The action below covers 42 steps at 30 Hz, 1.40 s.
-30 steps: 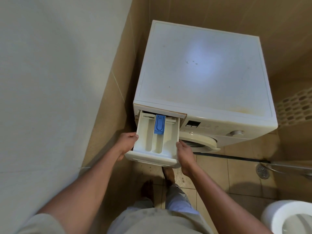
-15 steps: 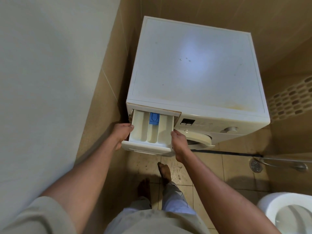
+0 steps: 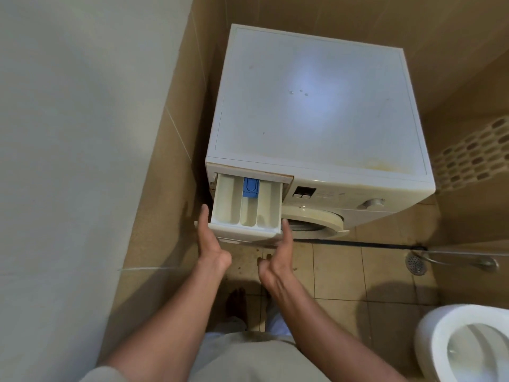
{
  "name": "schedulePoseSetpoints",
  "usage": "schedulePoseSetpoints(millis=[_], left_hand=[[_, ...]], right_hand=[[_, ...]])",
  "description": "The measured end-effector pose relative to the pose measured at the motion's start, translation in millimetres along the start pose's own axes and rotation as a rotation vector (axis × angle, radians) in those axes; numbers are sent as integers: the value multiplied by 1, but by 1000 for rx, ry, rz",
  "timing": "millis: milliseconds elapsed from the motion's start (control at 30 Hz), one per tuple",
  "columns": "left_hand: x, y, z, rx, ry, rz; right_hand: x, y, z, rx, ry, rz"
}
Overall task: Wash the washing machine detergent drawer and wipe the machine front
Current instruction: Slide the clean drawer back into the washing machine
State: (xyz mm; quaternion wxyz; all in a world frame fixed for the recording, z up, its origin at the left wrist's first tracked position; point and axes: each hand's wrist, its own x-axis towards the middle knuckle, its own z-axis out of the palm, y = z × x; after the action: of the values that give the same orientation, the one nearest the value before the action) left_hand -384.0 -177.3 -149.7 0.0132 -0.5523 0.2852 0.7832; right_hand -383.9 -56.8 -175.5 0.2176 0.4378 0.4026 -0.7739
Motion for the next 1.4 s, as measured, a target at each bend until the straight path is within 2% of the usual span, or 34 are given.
schedulePoseSetpoints(millis=[133, 367, 633, 900, 1033, 1167, 1400], left_hand=[[-7, -9, 9, -71, -43, -83], [-3, 6, 22, -91, -20, -158], [22, 28, 49, -3, -69, -126], [28, 24, 49, -65, -170, -85], [28, 1, 39, -66, -172, 23], [29, -2, 43, -108, -137, 90], [44, 14, 65, -94, -147, 95]], right_hand=[[-3, 9, 25, 114, -58, 106], [2, -3, 45, 237, 26, 170], [18, -32, 74, 185, 18, 151], [8, -45, 69, 168, -168, 145], [1, -36, 54, 184, -253, 153], [10, -34, 58, 231, -211, 121], [32, -47, 79, 203, -212, 72]])
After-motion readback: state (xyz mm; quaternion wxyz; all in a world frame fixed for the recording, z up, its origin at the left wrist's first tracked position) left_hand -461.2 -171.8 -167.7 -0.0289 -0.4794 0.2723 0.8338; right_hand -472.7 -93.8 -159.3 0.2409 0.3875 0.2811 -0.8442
